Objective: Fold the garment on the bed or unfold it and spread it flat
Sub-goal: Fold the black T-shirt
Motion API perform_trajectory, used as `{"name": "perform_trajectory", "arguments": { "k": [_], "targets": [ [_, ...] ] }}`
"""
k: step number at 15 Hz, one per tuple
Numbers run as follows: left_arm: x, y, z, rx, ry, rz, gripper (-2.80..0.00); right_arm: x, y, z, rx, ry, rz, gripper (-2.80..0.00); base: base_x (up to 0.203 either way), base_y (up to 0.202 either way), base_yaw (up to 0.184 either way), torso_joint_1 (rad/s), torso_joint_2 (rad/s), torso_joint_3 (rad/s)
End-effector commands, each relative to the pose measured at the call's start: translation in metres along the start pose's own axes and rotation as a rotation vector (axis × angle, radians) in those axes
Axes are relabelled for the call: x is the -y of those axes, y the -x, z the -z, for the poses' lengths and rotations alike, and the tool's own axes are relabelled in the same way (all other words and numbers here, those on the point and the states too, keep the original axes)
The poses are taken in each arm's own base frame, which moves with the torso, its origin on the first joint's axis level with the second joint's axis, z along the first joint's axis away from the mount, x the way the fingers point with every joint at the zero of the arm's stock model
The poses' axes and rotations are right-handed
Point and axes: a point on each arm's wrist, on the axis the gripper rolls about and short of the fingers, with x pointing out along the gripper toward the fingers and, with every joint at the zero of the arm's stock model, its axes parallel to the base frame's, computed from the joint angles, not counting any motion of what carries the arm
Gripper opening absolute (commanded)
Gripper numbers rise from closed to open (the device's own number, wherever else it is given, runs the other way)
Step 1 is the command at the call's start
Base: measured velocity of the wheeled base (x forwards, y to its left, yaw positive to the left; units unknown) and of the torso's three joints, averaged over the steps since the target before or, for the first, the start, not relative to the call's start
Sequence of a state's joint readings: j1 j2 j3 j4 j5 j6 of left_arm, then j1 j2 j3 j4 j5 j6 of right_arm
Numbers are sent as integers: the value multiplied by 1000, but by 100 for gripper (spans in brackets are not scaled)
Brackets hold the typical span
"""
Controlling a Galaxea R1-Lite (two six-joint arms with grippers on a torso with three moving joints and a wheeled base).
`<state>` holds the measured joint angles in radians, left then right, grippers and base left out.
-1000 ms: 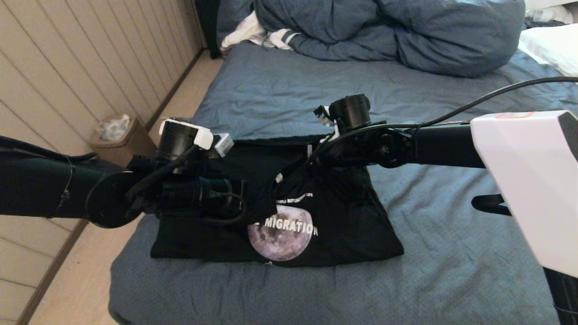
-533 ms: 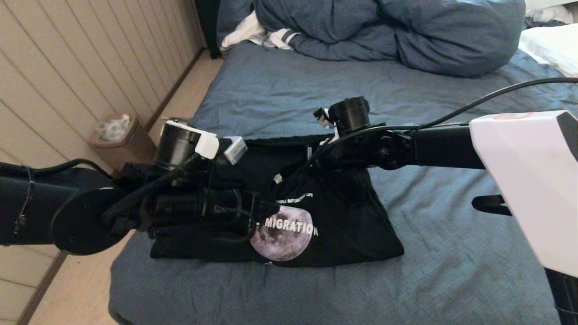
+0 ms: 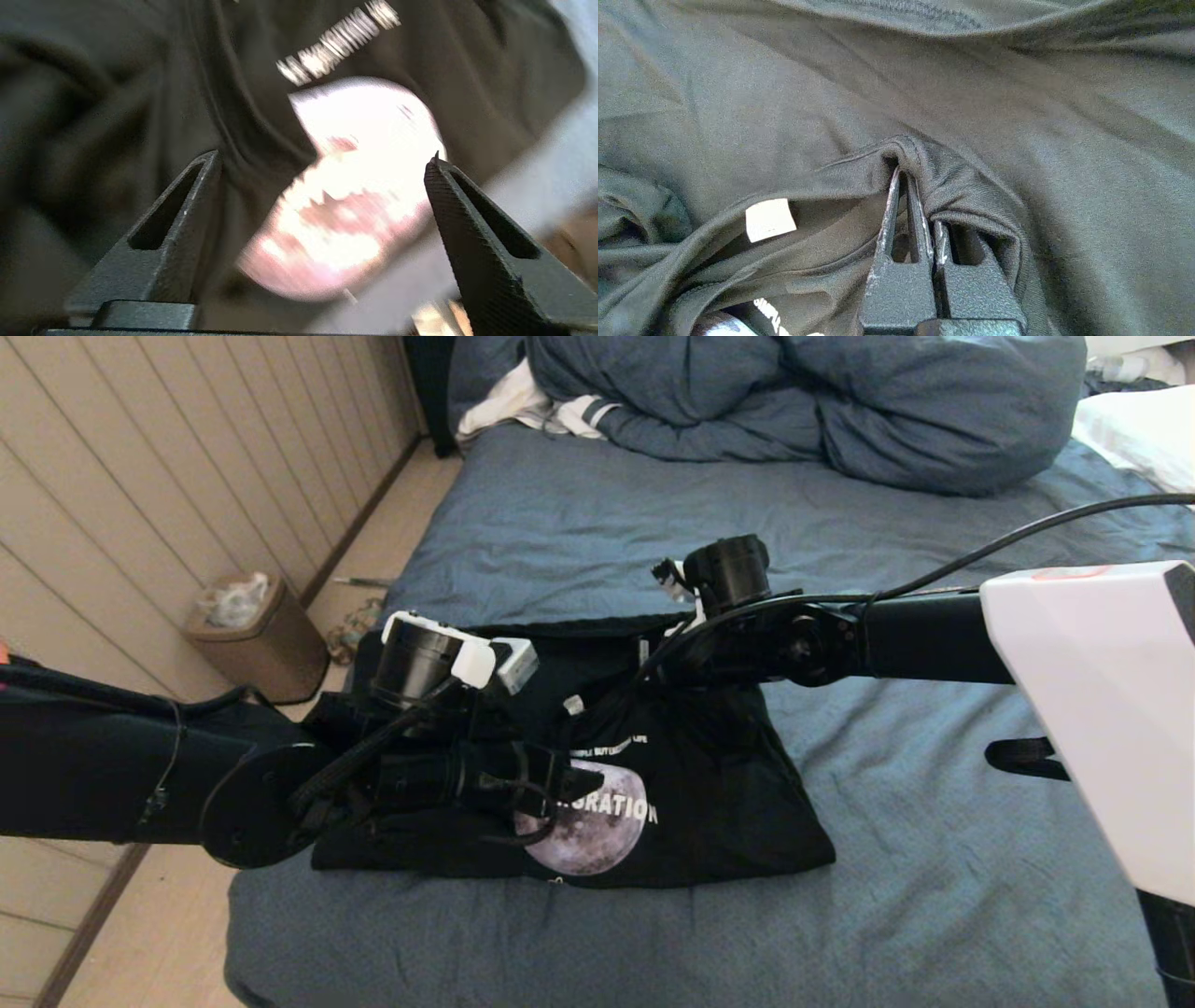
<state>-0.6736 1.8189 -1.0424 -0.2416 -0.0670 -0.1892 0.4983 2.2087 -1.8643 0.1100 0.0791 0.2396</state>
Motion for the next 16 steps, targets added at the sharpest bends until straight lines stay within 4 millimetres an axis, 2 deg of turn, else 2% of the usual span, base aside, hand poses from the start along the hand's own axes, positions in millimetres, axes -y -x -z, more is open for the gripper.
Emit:
{"name": "perform_trajectory", "arguments": {
  "k": [1,4,8,10,11,16],
  "targets": [
    [-12,-9,-3,39,4,-79,0,-1,2,-2,5,-1,-2,-280,0,0,0,0,0,0],
    [-19,-7,-9,101,-49,-134,0,-2,3,-2,7,0,-4,-280,0,0,0,0,0,0],
    [-21,-13,4,55,-51,-139,0,-1,4,-3,9,0,-3,-280,0,0,0,0,0,0],
    [-16,-15,9,39,-68,-126,0,-2,3,-2,7,0,-4,-280,0,0,0,0,0,0],
    [-15,-15,8,47,-81,-128,-280,-1,3,-3,8,-1,-3,-280,0,0,0,0,0,0],
    [-15,-15,2,83,-78,-148,-280,-1,3,-2,7,-1,-3,-280,0,0,0,0,0,0]
  ]
}}
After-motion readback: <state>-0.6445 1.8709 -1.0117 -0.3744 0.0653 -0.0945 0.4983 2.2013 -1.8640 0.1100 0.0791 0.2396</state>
